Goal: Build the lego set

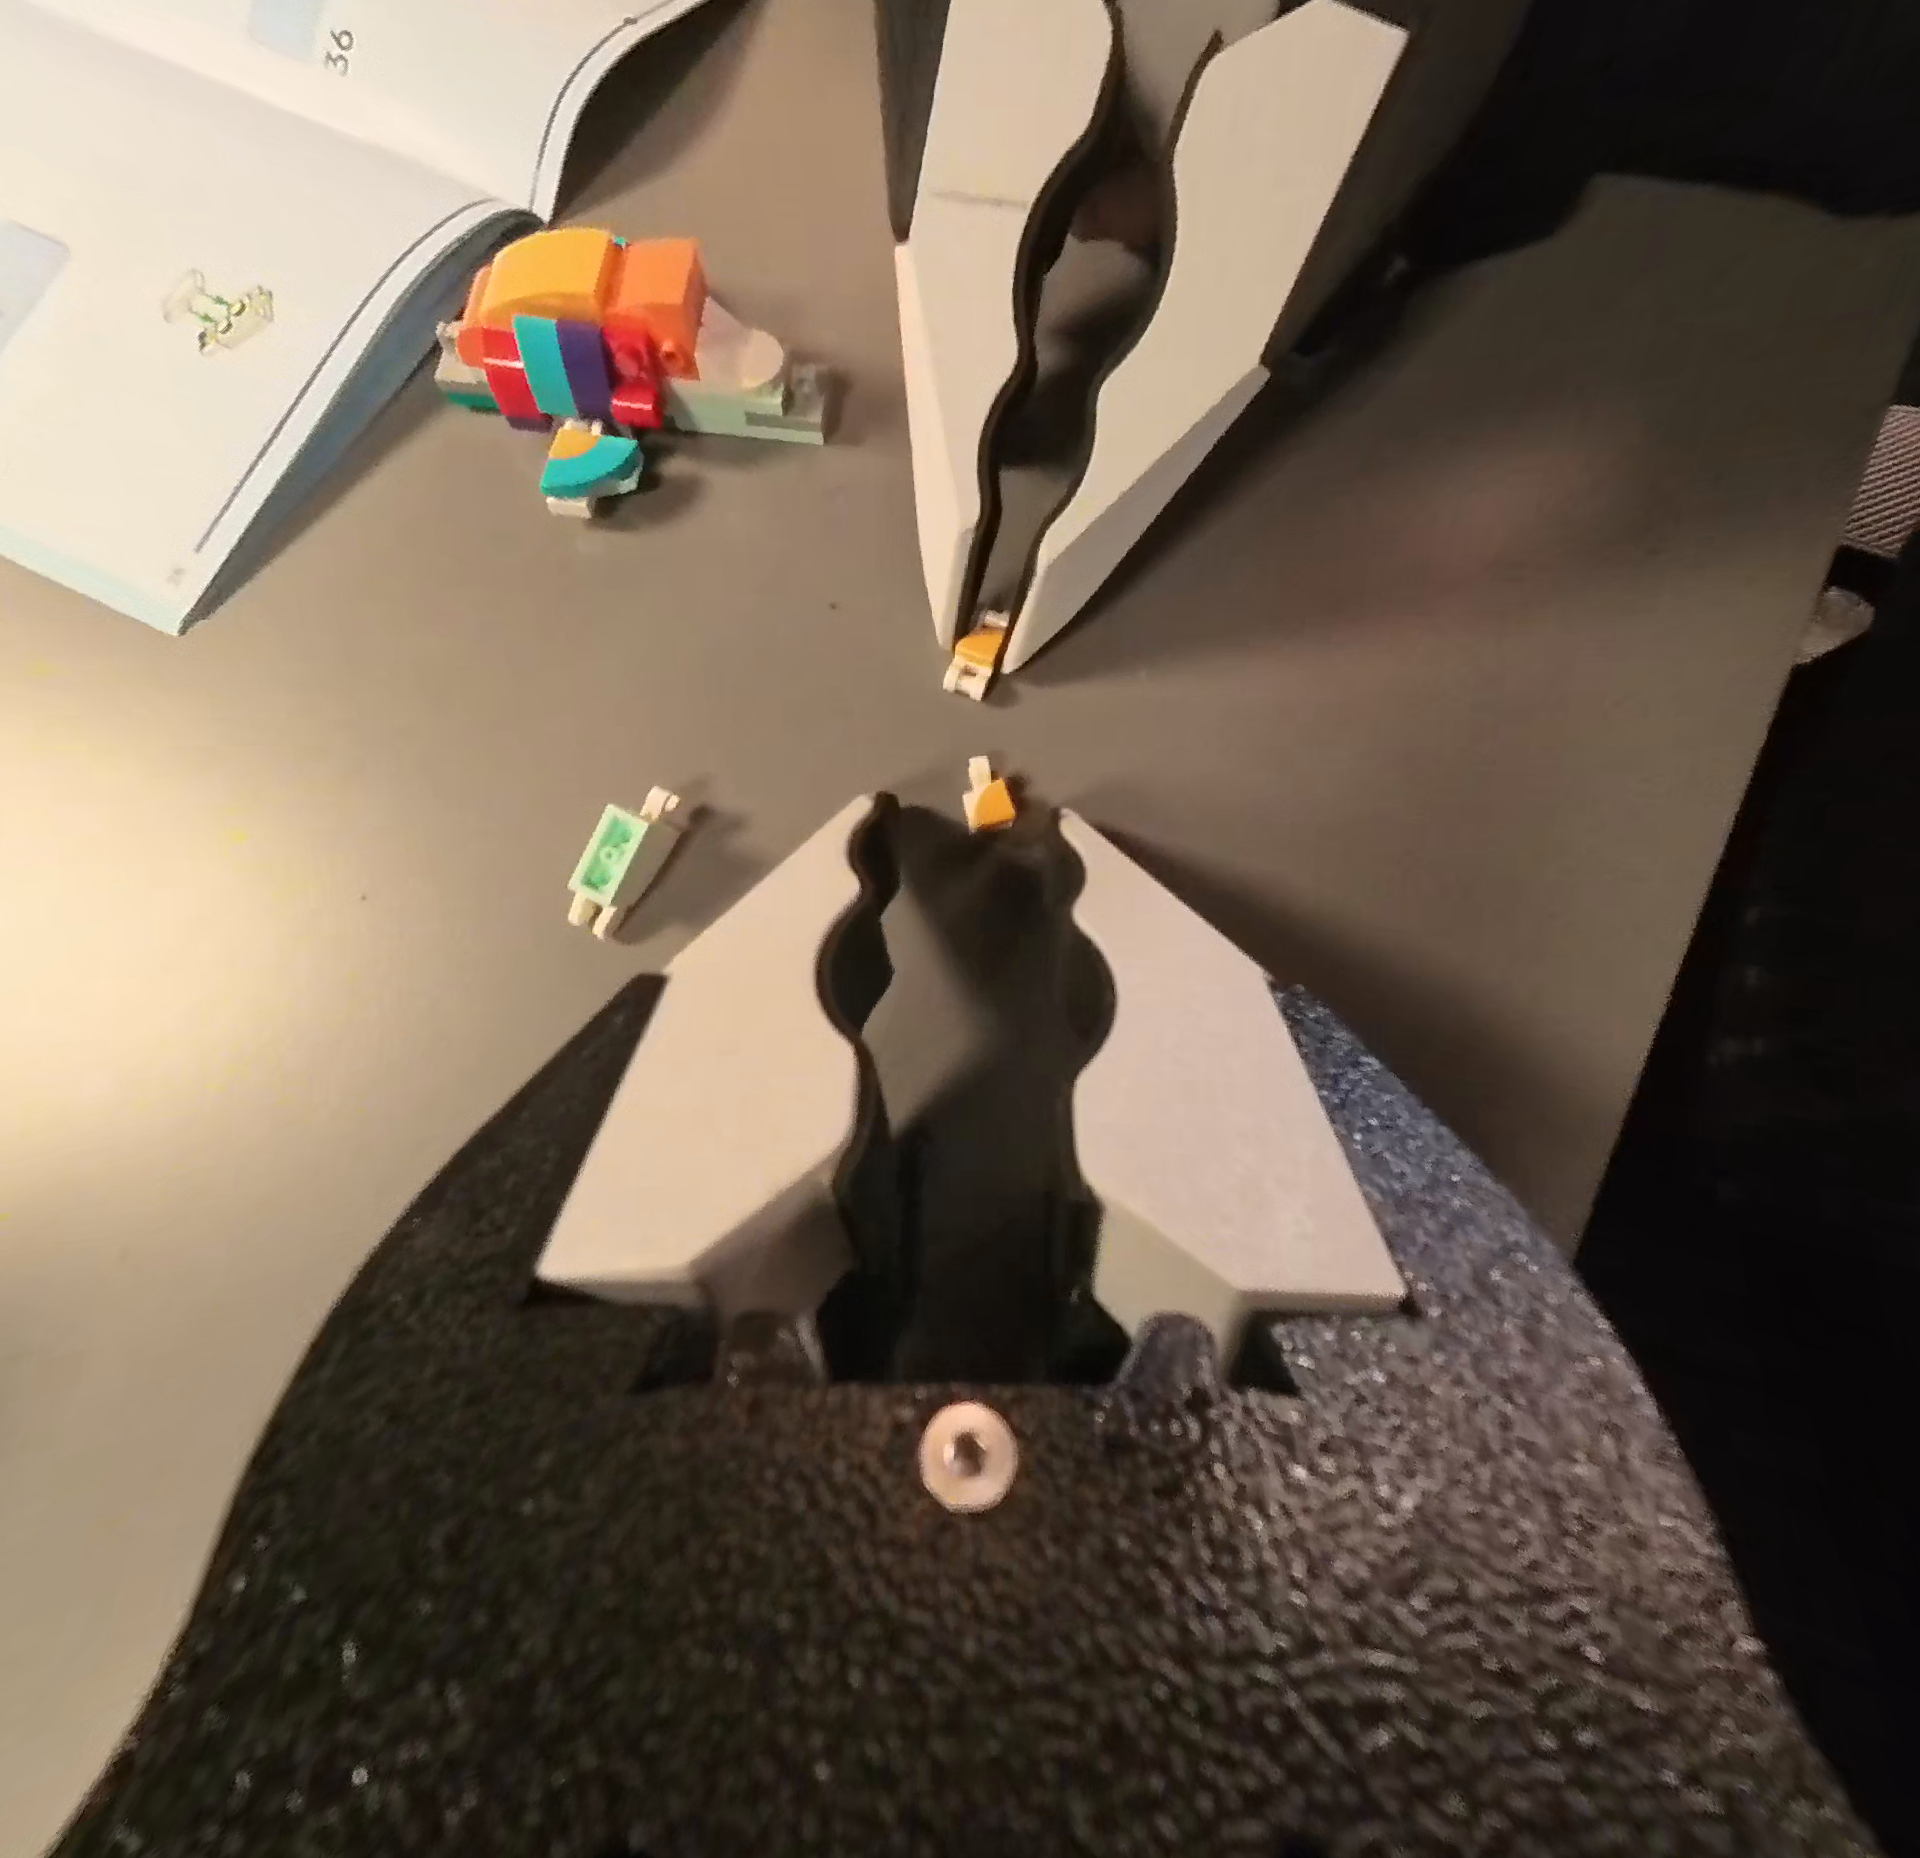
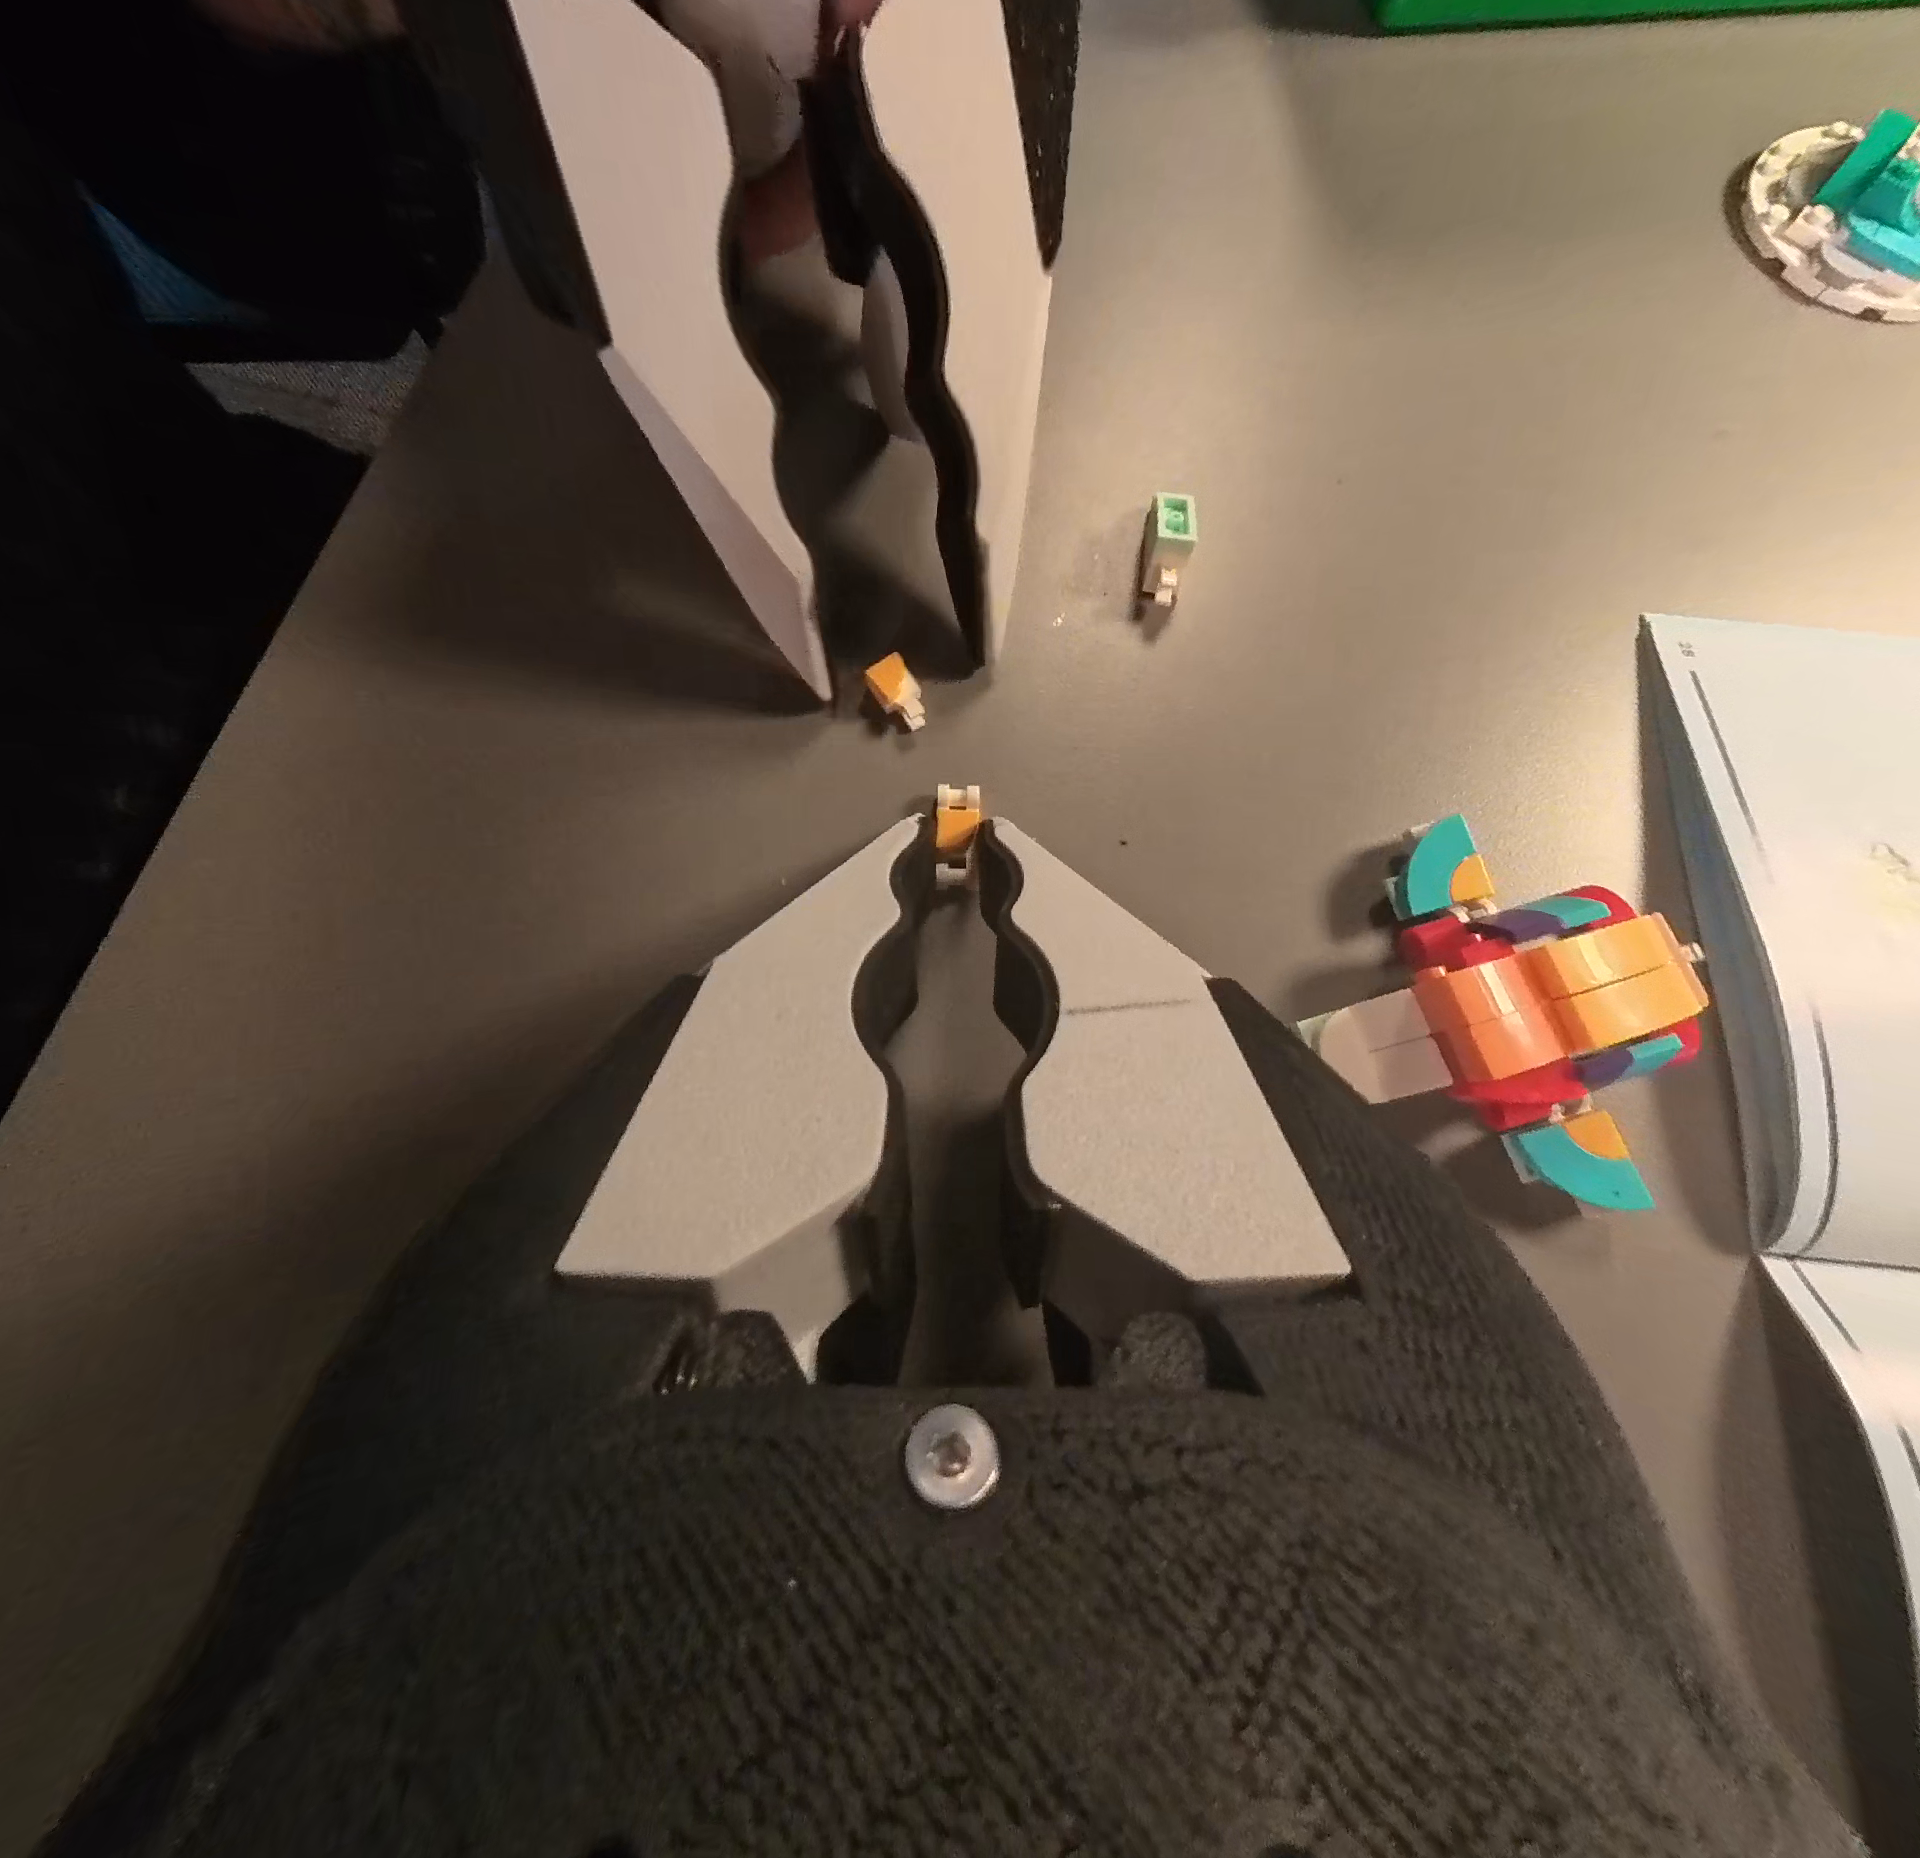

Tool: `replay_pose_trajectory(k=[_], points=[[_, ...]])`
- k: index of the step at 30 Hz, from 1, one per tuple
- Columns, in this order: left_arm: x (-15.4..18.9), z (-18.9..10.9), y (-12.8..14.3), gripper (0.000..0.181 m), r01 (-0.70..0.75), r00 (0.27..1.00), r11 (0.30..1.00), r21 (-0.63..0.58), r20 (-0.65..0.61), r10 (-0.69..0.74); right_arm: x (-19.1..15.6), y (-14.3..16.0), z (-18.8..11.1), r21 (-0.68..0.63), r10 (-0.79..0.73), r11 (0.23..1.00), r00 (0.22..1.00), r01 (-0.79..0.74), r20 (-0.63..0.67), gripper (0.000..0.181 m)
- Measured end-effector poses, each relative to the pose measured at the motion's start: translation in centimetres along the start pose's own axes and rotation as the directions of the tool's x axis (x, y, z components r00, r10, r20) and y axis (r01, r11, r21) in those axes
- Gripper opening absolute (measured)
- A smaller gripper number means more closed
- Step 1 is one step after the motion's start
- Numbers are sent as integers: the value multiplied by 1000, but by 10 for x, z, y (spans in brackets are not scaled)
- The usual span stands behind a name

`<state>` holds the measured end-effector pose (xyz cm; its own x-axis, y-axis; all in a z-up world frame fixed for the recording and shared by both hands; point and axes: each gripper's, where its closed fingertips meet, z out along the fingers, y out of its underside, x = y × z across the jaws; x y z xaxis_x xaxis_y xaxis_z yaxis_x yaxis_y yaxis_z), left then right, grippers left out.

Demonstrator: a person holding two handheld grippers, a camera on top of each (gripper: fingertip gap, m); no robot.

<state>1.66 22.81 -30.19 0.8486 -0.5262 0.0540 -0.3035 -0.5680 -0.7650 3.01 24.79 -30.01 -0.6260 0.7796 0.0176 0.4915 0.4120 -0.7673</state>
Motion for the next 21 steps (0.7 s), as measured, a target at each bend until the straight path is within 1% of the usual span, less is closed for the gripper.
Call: replay_pose_trajectory(k=[4, 9, 14, 18, 21], points=[[-3, 1, -1, 16, 18, 1000, 1000, 1, 1, -18, 0, 0, 0, 0, -3, 1000, 1000, 3, -1, 6], [-2, 1, -1, 12, 8, 1000, 1000, 0, -10, -8, 0, 0, 0, 2, 6, 1000, 1000, -6, 3, 12], [0, 2, -2, 10, -34, 999, 999, 5, -39, 34, 1, 0, 0, 2, 13, 1000, 1000, -13, 7, 13], [2, 2, -2, 7, -56, 997, 998, 8, -59, 56, 1, 0, 0, 1, 8, 1000, 1000, -8, -6, 11], [2, 3, -2, 10, -60, 997, 998, 8, -51, 60, 2, 0, 1, 1, 13, 1000, 1000, -13, -10, 11]])
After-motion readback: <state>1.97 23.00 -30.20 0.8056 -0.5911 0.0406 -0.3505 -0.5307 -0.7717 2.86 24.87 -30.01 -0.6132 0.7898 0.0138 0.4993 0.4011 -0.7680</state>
